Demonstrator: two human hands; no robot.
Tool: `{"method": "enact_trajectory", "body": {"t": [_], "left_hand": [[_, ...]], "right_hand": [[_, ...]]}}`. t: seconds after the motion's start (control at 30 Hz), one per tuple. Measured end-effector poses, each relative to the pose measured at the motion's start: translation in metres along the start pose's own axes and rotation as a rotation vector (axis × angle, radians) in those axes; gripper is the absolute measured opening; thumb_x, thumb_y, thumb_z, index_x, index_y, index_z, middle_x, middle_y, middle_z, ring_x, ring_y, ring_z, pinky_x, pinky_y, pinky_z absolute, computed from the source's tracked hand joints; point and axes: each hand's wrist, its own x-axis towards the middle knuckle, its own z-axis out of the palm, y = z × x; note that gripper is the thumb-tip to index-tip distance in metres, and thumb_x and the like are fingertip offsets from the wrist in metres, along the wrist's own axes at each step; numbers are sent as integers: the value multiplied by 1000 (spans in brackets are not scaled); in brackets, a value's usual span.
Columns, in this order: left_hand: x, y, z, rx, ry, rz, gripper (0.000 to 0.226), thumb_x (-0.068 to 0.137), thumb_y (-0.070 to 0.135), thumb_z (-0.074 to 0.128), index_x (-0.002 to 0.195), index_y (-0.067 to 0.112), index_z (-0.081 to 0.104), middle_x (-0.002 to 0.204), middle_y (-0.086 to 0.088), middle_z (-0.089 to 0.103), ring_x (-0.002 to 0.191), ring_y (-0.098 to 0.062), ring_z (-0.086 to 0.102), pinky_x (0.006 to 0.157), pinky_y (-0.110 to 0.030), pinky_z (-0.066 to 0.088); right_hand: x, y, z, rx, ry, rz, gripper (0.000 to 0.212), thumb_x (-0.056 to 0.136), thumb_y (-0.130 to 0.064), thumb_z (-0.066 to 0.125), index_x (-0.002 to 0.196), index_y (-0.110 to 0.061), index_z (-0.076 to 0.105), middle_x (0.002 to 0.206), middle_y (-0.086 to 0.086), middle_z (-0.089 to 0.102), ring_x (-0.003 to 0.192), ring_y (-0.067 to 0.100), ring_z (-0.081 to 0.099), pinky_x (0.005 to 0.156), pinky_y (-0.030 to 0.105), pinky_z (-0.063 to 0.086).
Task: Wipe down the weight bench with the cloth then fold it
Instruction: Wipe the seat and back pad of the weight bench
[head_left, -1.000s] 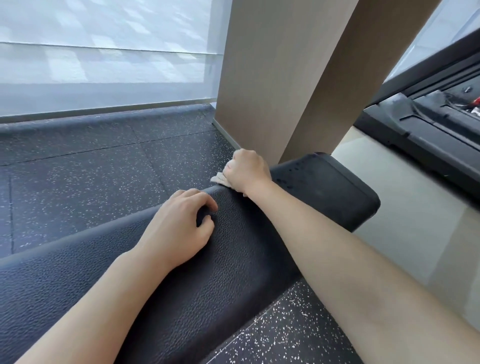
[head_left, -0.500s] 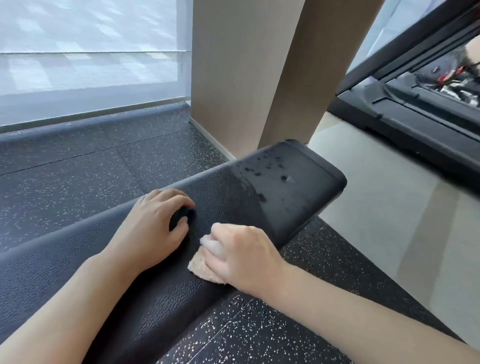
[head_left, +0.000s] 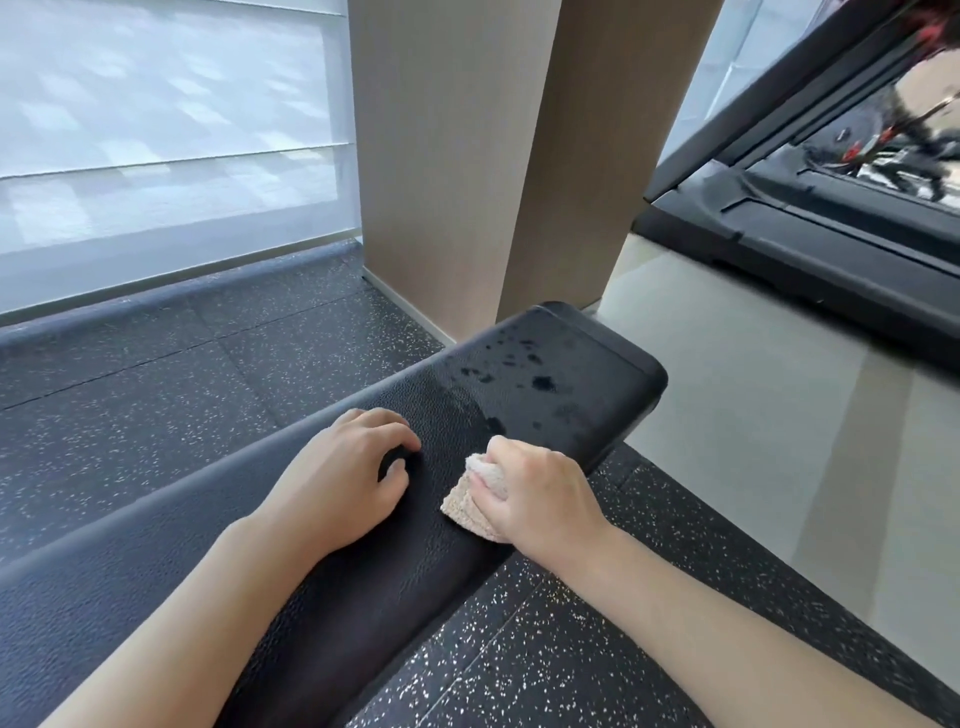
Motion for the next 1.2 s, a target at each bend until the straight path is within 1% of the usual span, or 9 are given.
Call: {"method": "enact_trajectory", "body": {"t": [0.1,0.17,0.27,0.4,0.63,0.83,0.93,1.1,1.2], "left_hand": [[1,-8,5,-34,26,15,31,85,27,54,109,33,73,124,20,64,119,-12,57,106,-41,47],[-8,-16,9,-84,59,37,32,87,26,54,112,33,73,128,19,64,123,-8,55,110,-33,43],[-10,-22,12,-130,104,27,30,87,27,57,109,32,76,126,20,65,123,-3,54,109,-22,39],[-1,-24,12,-141,126,38,27,86,27,58,105,31,77,120,21,66,118,-6,57,107,-30,45],[1,-24,13,-113,121,41,27,86,29,57,106,32,75,121,21,64,119,-7,55,107,-28,42],[1,-22,13,-104,121,21,28,84,27,58,105,29,76,121,19,65,117,-8,55,105,-18,35],[-2,-22,13,-125,132,8,26,83,24,61,104,28,76,120,17,66,117,-8,55,104,-12,32],[-6,-18,14,-116,140,7,30,82,27,57,105,28,77,122,15,67,118,-10,57,107,-25,42],[-7,-20,13,-115,150,-16,28,82,25,59,103,29,76,121,16,67,118,-10,57,105,-25,41]], "right_hand": [[0,3,4,4,-8,-3,42,91,-43,63,73,-25,30,64,-6,45,57,24,52,50,30,30],[6,6,6,-4,-16,9,42,90,-42,65,72,-23,32,62,-7,40,55,25,49,49,31,32],[37,14,15,-36,-71,84,39,90,-41,63,71,-20,37,64,-2,54,62,33,55,54,38,43],[112,24,35,-54,-119,225,31,94,-39,56,76,-16,46,81,11,67,79,42,62,68,44,51],[198,24,65,-130,-175,329,17,94,-27,53,82,-15,52,99,16,70,93,39,65,67,34,38],[130,-4,37,-67,-159,236,27,94,-39,54,79,-17,50,91,14,70,87,40,65,65,37,38],[63,-22,13,-22,-177,133,33,93,-46,56,76,-18,49,78,5,66,78,37,62,63,39,41],[-11,-26,-17,40,-197,23,45,92,-46,58,70,-23,27,59,-5,35,57,20,36,54,37,31],[5,-18,-11,17,-205,30,40,92,-47,58,72,-22,35,64,-3,48,61,25,49,58,39,42]]}}
